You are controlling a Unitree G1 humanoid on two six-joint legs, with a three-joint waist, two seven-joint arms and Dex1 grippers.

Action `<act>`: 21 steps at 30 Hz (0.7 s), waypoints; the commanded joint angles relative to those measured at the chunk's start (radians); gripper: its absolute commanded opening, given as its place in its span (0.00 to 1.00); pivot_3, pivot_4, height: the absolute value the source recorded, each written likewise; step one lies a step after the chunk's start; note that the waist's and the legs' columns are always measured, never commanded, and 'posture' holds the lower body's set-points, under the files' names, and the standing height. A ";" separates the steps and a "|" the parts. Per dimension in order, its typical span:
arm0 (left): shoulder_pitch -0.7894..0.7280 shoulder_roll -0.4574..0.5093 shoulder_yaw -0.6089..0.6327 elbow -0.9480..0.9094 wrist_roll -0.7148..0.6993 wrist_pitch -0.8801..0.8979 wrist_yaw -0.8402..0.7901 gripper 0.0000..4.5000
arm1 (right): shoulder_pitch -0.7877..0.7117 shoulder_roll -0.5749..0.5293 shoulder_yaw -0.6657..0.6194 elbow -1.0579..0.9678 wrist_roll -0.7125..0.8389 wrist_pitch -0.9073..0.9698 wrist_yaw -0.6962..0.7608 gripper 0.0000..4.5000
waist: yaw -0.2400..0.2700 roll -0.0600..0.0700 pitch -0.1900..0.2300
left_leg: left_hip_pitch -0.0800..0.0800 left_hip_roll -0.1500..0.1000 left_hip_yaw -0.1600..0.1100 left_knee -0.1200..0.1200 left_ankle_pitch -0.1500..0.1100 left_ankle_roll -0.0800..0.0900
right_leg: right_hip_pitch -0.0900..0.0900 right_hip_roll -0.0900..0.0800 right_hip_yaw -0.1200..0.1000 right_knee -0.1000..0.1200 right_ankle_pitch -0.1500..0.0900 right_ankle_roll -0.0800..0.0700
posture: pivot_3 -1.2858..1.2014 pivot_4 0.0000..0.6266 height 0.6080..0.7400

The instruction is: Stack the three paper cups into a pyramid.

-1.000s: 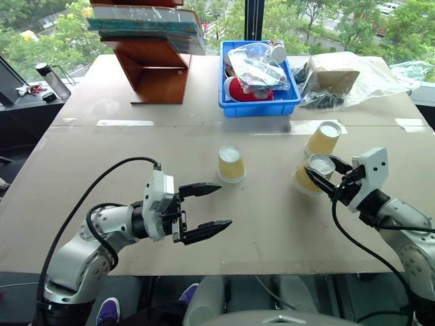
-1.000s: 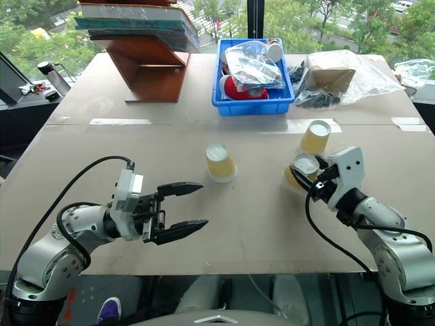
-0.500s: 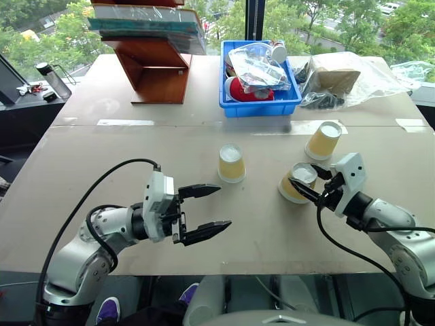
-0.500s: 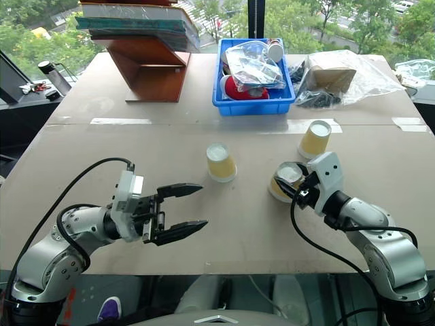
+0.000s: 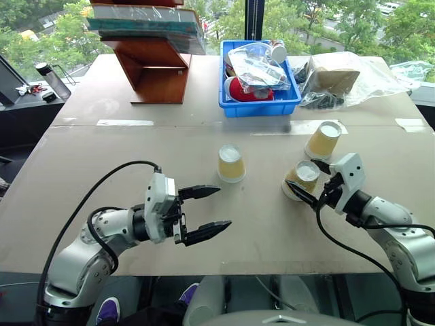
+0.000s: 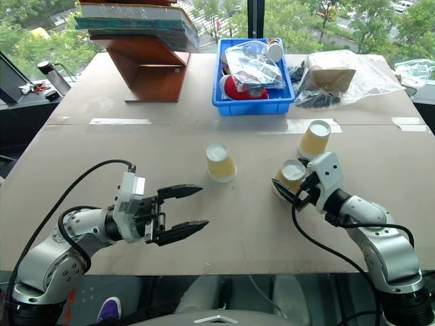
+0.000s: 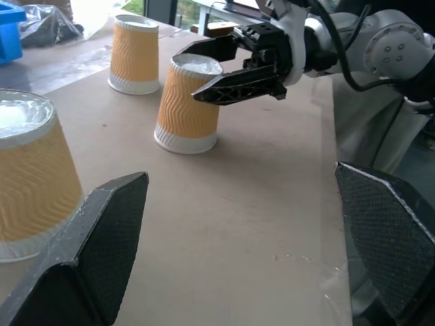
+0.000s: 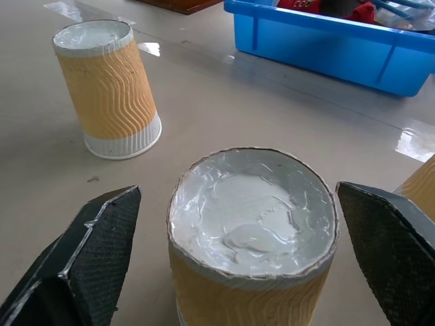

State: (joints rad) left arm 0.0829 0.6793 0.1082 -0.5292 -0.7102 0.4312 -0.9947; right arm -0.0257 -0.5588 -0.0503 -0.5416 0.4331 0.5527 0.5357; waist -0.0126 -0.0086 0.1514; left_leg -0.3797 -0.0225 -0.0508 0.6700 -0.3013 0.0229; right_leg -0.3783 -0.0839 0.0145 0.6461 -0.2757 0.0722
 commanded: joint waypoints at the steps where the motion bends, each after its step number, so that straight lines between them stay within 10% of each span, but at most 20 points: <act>1: -0.021 -0.022 0.024 0.004 0.011 -0.002 0.068 1.00 | 0.030 -0.045 -0.099 -0.079 0.074 -0.056 0.094 0.99 | 0.004 0.000 0.000 | 0.000 0.000 0.000 0.000 0.000 0.000 | 0.000 0.000 0.000 0.000 0.000 0.000 | 0.52 0.24 1.00; 21: -0.411 -0.040 -0.109 0.384 0.221 0.004 0.109 1.00 | 0.348 -0.191 -0.489 -0.226 0.350 -0.193 0.458 0.99 | 0.002 -0.002 0.000 | 0.000 -0.001 -0.001 0.001 0.000 0.000 | 0.001 0.000 -0.001 0.000 0.000 0.000 | 0.52 0.24 1.00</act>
State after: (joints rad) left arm -0.3027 0.6395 0.0049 -0.1543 -0.5062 0.4680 -0.8608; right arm 0.3098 -0.7602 -0.4983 -0.7318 0.7719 0.4024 0.9623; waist -0.0104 -0.0109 0.1517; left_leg -0.3801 -0.0234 -0.0524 0.6704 -0.3013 0.0230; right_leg -0.3776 -0.0836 0.0127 0.6464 -0.2757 0.0723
